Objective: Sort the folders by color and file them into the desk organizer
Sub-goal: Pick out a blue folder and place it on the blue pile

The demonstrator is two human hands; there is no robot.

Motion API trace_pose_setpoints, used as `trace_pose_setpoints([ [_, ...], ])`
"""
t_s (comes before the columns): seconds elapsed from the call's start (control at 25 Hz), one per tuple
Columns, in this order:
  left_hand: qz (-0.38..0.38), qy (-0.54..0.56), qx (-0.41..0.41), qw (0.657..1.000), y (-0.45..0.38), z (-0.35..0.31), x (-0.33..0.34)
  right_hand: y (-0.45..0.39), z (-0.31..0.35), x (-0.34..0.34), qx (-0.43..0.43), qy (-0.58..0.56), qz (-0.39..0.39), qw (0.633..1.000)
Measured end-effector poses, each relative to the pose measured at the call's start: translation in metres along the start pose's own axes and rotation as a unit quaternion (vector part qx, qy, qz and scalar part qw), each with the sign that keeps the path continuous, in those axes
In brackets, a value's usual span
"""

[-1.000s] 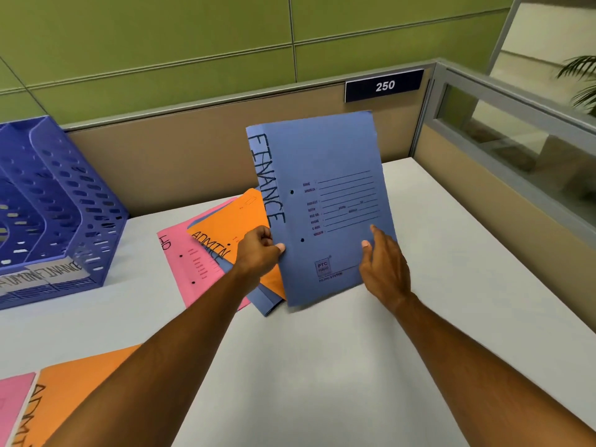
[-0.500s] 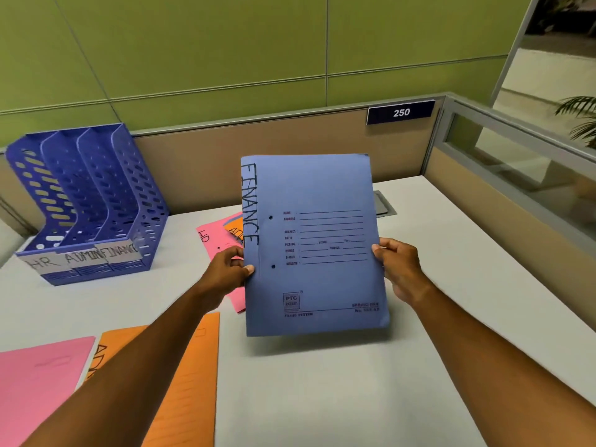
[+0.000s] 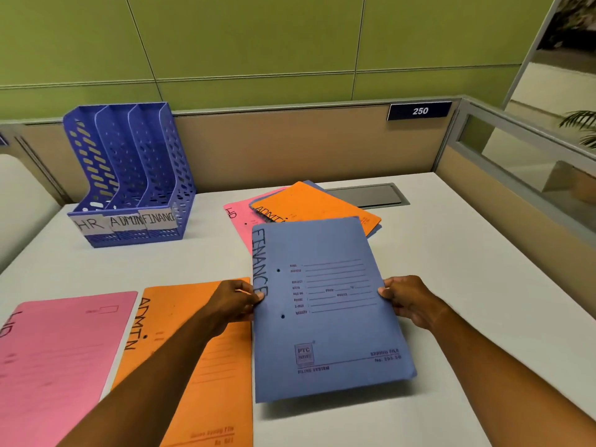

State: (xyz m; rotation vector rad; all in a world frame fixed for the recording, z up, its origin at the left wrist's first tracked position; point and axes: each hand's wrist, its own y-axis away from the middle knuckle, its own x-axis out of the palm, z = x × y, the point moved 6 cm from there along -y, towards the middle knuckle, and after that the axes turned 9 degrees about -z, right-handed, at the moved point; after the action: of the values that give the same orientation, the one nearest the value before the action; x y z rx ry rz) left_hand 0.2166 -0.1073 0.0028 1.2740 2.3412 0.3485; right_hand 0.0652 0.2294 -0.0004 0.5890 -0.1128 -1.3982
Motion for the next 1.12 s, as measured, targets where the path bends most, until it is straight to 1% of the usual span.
trace_pose_setpoints([
  [0.08, 0.012, -0.045, -0.019, 0.999, 0.007, 0.018, 0.002, 0.011, -0.014, -0.004, 0.021, 0.045, 0.001, 0.999],
  [0.2, 0.032, -0.096, -0.049, 0.994, 0.022, 0.039, 0.010, 0.020, -0.033, -0.015, 0.047, 0.094, -0.039, 0.994],
  [0.32, 0.031, -0.141, -0.069, 0.987, 0.033, 0.053, 0.017, 0.027, -0.042, -0.020, 0.049, 0.139, -0.067, 0.987],
  [0.44, 0.028, -0.177, -0.073, 0.981, 0.041, 0.060, 0.020, 0.034, -0.052, -0.018, 0.073, 0.168, -0.062, 0.981],
  [0.52, 0.027, -0.179, -0.075, 0.981, 0.043, 0.060, 0.018, 0.037, -0.055, -0.016, 0.076, 0.194, -0.062, 0.976],
  [0.72, 0.012, -0.190, -0.070, 0.979, 0.047, 0.054, 0.015, 0.040, -0.051, -0.008, 0.046, 0.222, -0.094, 0.969],
  [0.88, 0.006, -0.184, -0.071, 0.980, 0.046, 0.051, 0.012, 0.043, -0.047, -0.005, 0.036, 0.234, -0.104, 0.966],
  [1.04, -0.021, -0.174, -0.048, 0.983, 0.041, 0.039, 0.008, 0.043, -0.041, -0.002, 0.036, 0.194, -0.099, 0.975],
  [1.12, -0.035, -0.190, -0.018, 0.981, 0.037, 0.031, 0.008, 0.041, -0.037, 0.000, 0.033, 0.188, -0.093, 0.977],
])
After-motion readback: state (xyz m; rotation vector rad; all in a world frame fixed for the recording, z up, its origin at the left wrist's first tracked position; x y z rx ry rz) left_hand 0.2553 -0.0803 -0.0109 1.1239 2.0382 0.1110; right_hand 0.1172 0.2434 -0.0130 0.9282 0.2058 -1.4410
